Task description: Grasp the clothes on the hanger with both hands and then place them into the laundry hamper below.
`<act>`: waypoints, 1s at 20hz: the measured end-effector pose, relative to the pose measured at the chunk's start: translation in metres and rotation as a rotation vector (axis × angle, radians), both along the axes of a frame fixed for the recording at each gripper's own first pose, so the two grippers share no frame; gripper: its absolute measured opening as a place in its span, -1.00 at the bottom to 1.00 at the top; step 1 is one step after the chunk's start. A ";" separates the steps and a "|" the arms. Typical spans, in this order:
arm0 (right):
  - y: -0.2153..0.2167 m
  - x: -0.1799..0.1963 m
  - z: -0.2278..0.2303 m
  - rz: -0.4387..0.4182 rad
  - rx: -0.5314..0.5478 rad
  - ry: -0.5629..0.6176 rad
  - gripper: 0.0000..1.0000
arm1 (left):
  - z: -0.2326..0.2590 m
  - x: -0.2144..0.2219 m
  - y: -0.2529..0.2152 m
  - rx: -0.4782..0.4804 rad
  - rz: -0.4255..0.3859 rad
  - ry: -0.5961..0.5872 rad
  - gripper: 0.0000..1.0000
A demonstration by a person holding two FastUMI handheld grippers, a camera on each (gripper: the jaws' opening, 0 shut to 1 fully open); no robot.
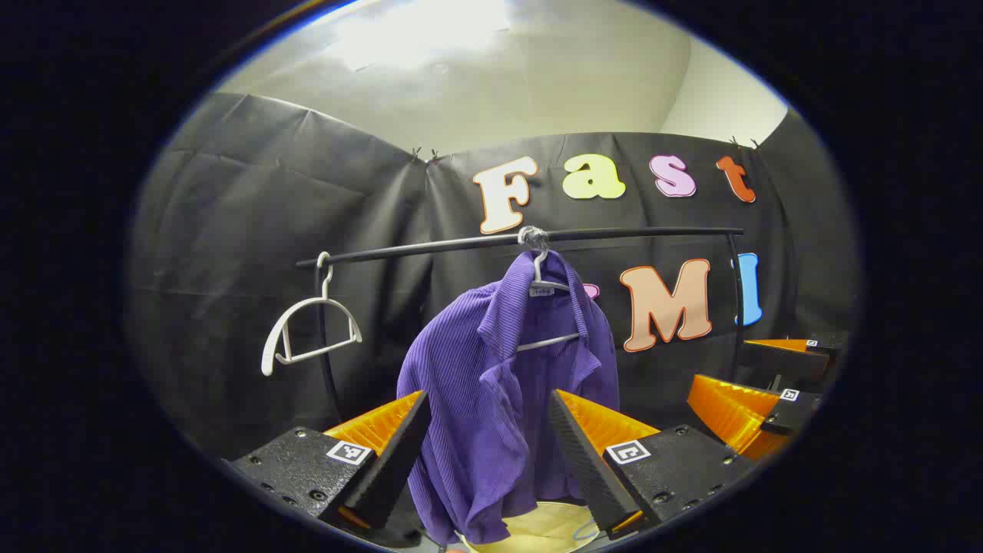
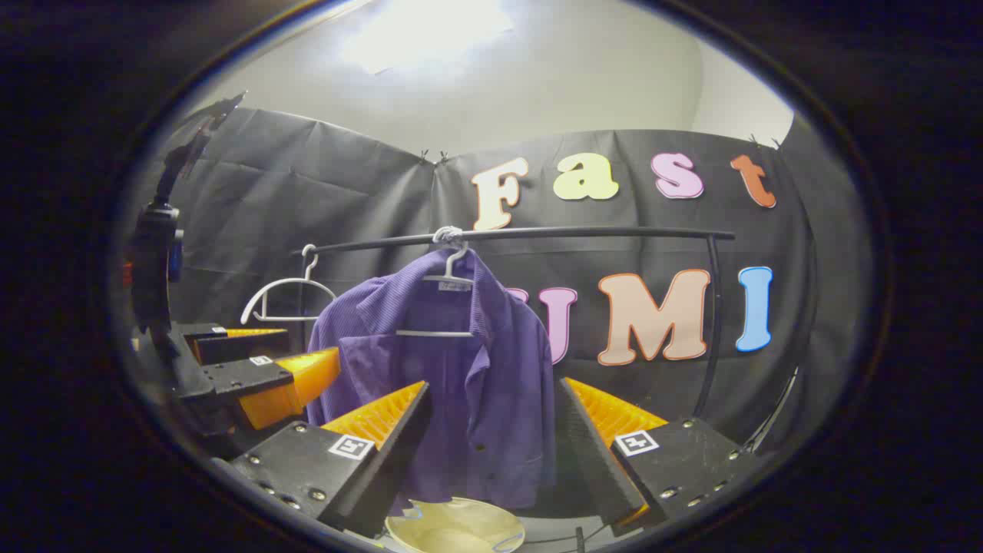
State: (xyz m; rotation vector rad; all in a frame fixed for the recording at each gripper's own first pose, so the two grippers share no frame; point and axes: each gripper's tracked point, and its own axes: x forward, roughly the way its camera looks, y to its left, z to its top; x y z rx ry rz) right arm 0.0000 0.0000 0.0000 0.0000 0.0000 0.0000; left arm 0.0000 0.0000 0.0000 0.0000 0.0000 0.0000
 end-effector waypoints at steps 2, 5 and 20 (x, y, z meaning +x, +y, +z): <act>0.006 0.003 0.004 0.012 -0.003 0.004 1.00 | 0.000 0.003 0.001 -0.015 -0.007 0.012 0.84; 0.008 0.009 0.008 0.024 -0.016 0.009 0.92 | -0.005 0.003 0.003 -0.007 0.010 0.029 0.84; -0.009 0.038 0.008 0.063 0.011 0.033 0.92 | -0.010 0.023 0.004 -0.007 0.089 0.063 0.91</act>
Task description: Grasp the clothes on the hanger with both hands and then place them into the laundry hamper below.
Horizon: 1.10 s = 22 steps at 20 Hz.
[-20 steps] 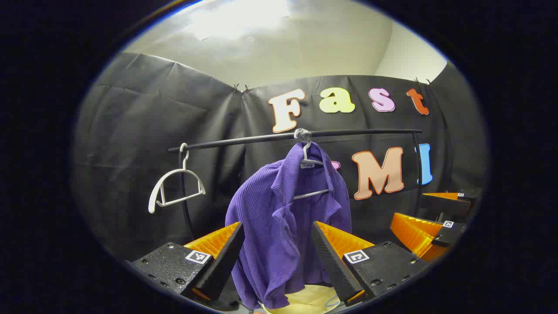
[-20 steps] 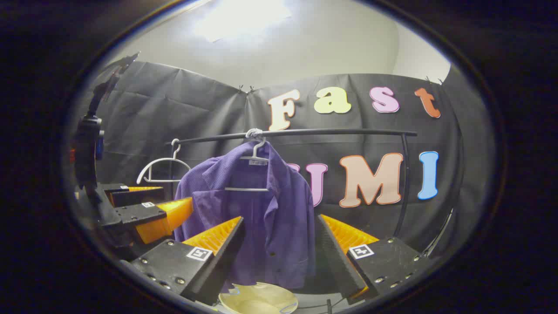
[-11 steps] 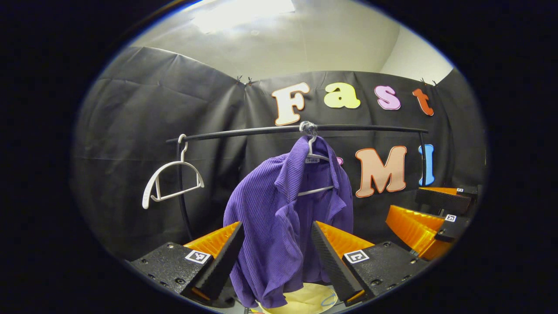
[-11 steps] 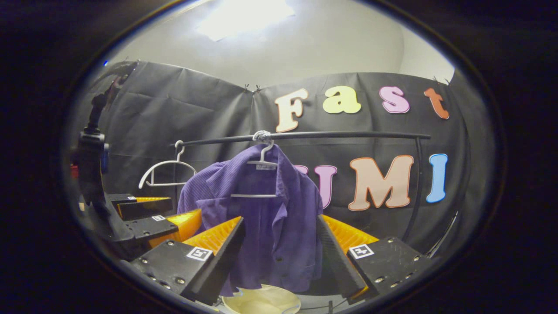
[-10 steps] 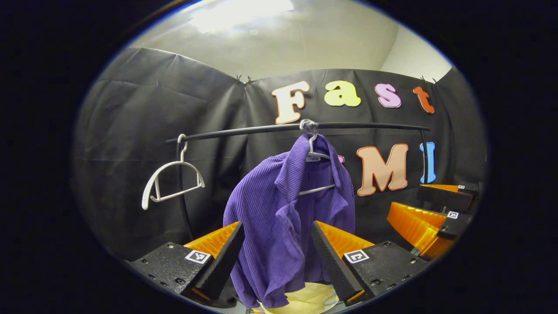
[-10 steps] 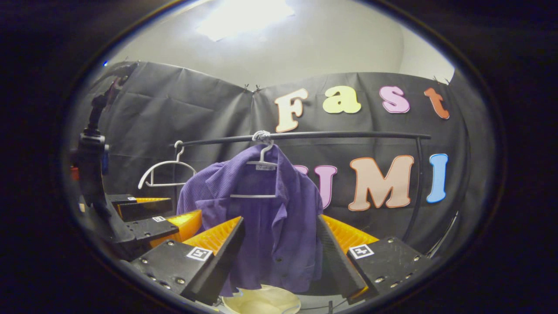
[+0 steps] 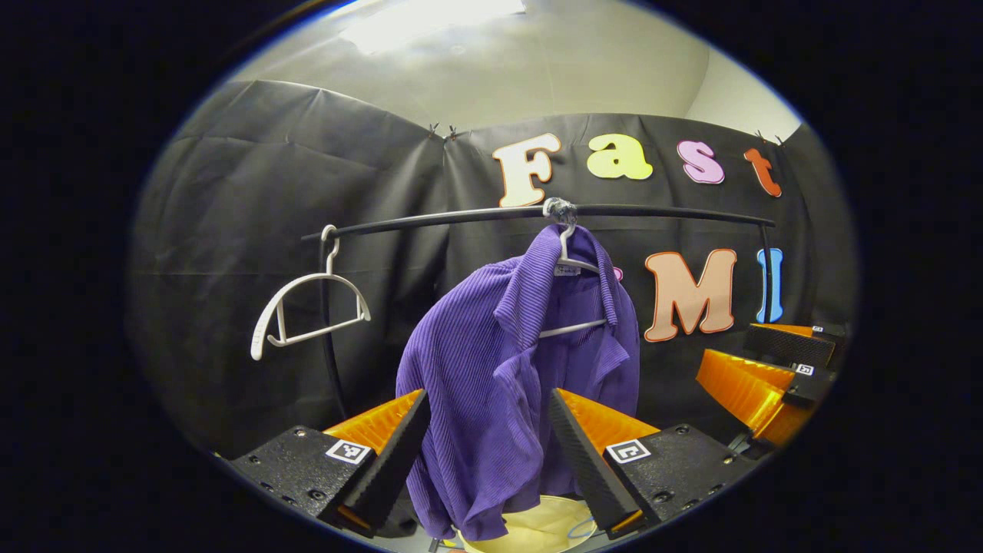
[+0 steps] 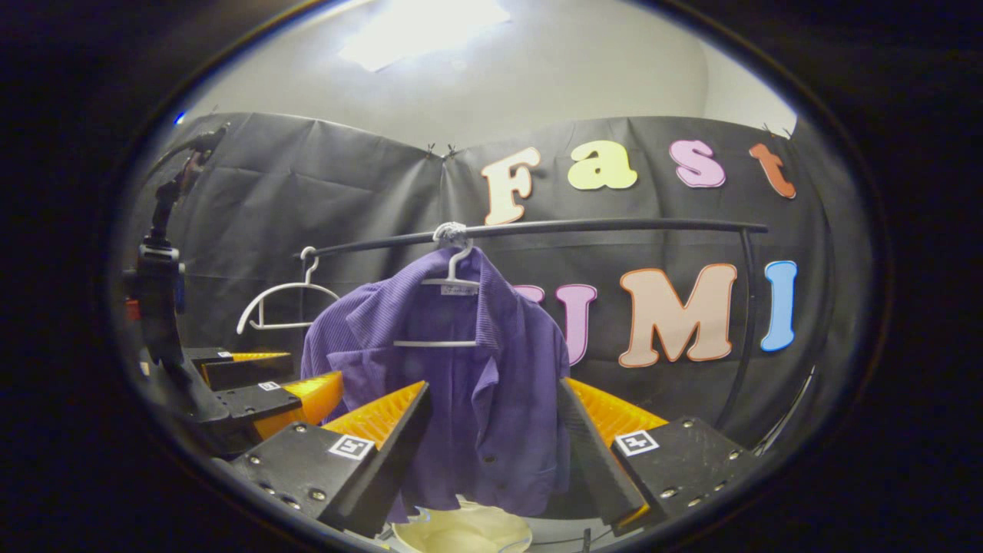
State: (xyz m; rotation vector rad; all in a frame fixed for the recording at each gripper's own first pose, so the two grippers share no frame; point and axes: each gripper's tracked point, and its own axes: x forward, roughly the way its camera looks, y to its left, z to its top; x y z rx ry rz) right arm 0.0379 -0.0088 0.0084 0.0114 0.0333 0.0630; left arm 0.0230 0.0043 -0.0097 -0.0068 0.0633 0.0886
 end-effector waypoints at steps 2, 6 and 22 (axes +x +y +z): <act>0.004 0.001 -0.003 -0.001 -0.008 0.001 0.96 | -0.002 -0.002 -0.002 0.006 -0.002 0.004 0.84; 0.005 0.003 0.003 -0.014 -0.010 -0.007 0.96 | -0.008 -0.004 -0.013 0.002 -0.019 0.022 0.84; -0.037 -0.016 0.003 -0.204 -0.029 -0.020 0.92 | -0.066 0.069 0.000 0.059 0.079 0.065 0.89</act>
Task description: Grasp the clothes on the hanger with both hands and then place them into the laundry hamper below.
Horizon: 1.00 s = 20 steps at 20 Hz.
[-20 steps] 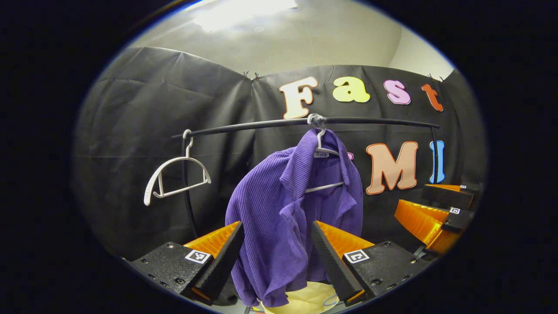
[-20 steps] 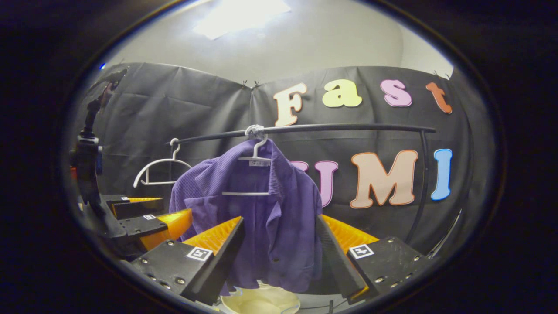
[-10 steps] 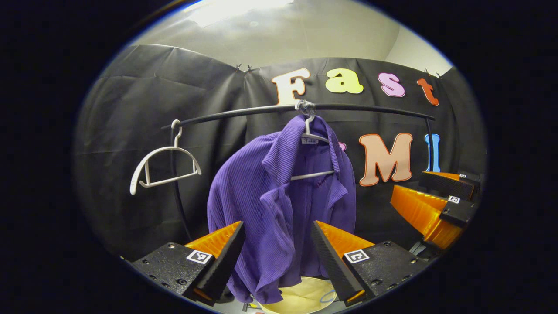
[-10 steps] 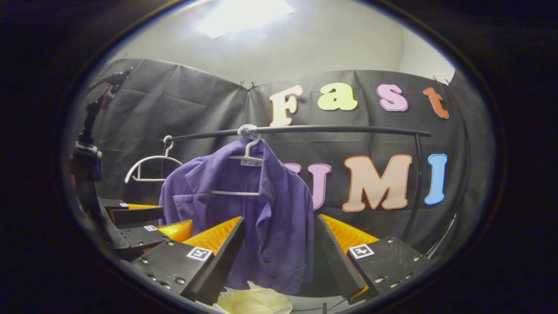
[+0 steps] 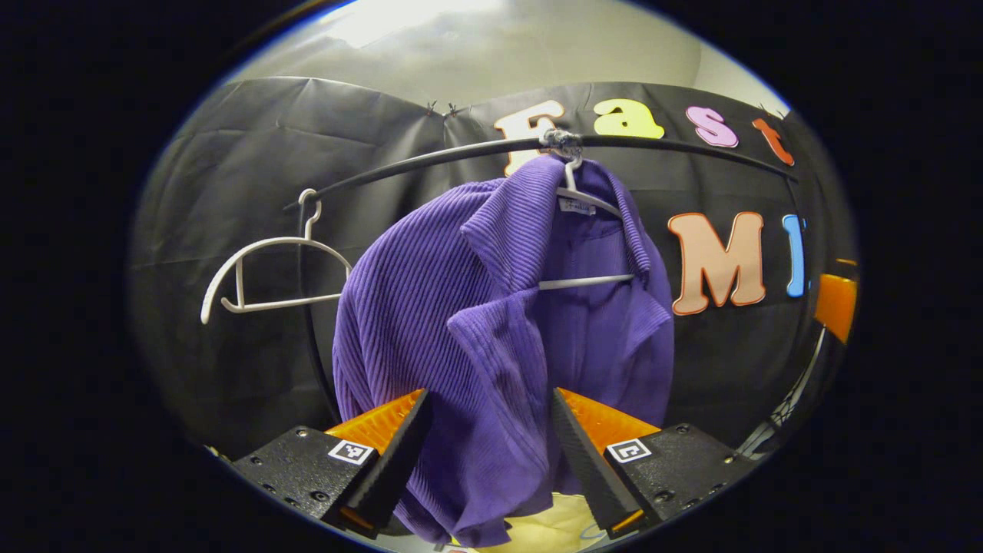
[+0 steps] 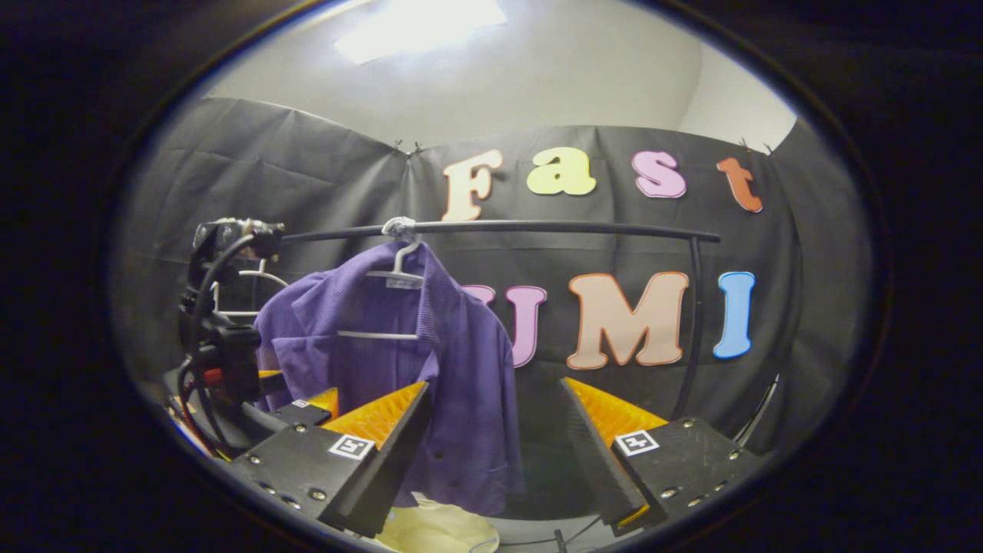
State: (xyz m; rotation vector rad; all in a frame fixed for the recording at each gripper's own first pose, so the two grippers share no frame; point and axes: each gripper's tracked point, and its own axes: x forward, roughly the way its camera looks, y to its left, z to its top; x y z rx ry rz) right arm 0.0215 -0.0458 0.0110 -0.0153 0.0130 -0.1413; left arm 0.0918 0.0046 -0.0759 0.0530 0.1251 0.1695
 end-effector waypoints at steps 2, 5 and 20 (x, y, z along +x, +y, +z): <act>-0.008 -0.003 0.000 -0.021 0.020 -0.007 0.92 | 0.001 0.011 0.006 0.024 0.013 -0.012 0.70; -0.019 -0.009 -0.005 -0.053 0.010 0.002 0.96 | 0.000 0.022 0.001 0.032 -0.012 -0.010 0.05; -0.026 0.004 -0.021 -0.027 0.008 0.038 0.96 | 0.017 0.017 0.003 -0.045 -0.088 0.006 -1.00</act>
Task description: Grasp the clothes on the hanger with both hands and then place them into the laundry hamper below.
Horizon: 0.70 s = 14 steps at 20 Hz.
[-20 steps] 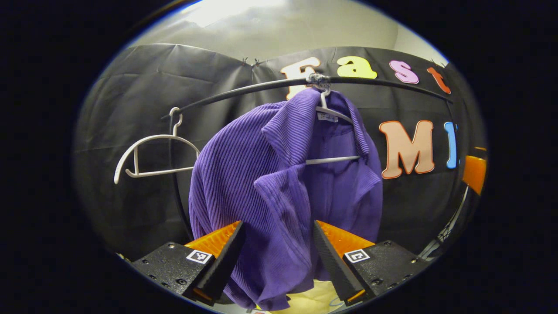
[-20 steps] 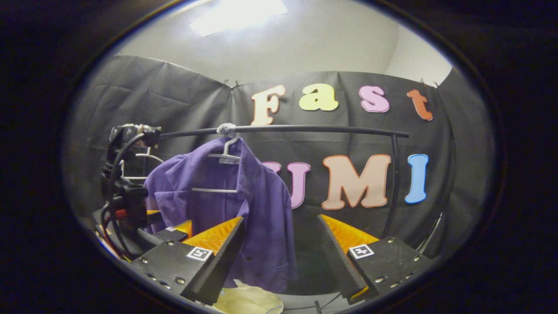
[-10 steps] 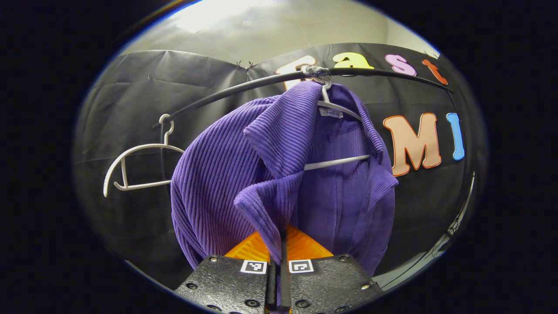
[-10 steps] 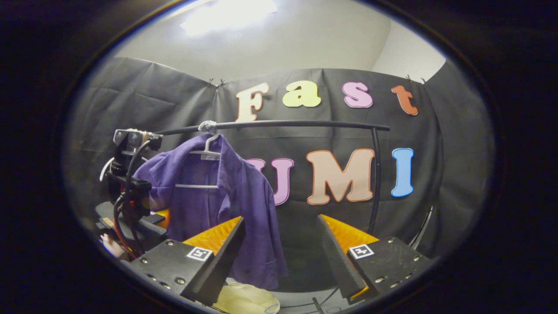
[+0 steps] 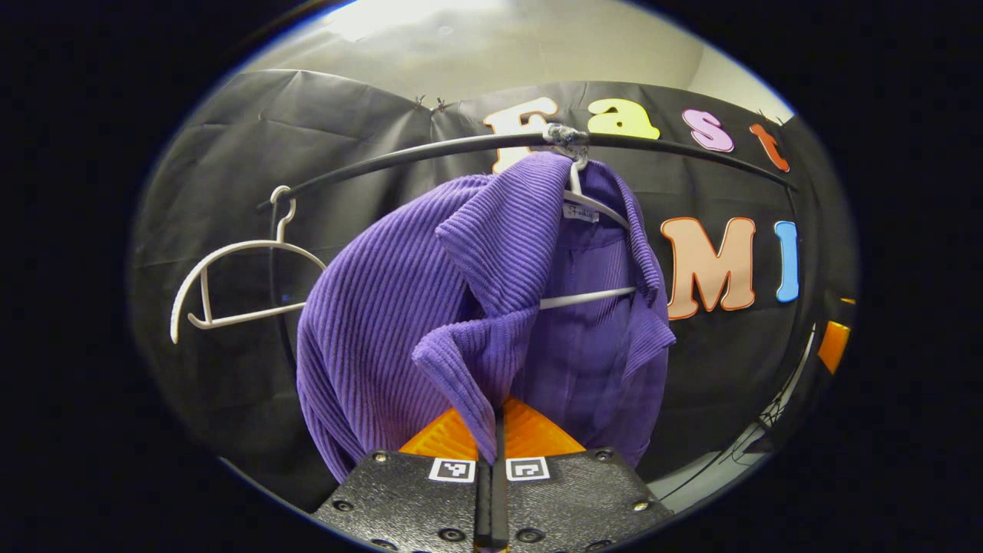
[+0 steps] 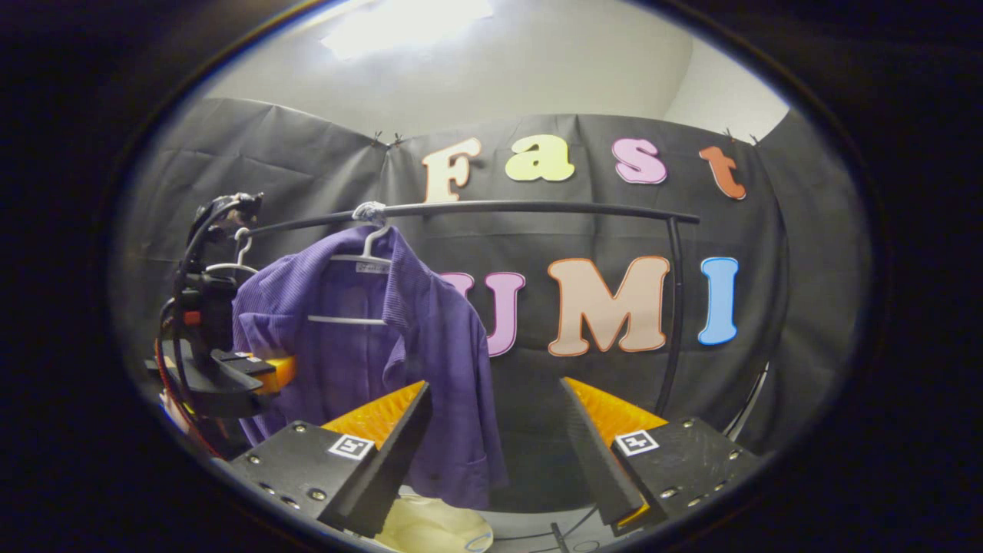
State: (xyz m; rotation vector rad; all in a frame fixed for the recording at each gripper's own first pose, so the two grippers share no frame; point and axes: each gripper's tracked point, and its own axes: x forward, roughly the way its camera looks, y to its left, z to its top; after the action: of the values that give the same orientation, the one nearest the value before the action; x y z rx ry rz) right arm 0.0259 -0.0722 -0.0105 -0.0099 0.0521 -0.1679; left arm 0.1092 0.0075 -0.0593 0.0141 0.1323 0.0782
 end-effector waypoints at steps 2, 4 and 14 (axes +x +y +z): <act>0.003 0.004 -0.003 0.013 0.001 0.005 0.96 | 0.010 -0.004 0.003 -0.005 -0.003 -0.014 -0.99; 0.006 0.010 -0.005 0.030 0.002 0.009 0.96 | 0.021 -0.009 0.006 -0.011 0.003 -0.033 -0.99; 0.051 0.062 -0.012 0.196 0.019 0.000 0.96 | 0.089 -0.042 0.025 -0.011 0.047 -0.134 -0.99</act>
State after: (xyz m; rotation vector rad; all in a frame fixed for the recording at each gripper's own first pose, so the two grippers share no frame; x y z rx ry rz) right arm 0.0875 -0.0210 -0.0223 0.0041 0.0519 0.0287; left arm 0.0672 0.0323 0.0301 -0.0054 -0.0009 0.1246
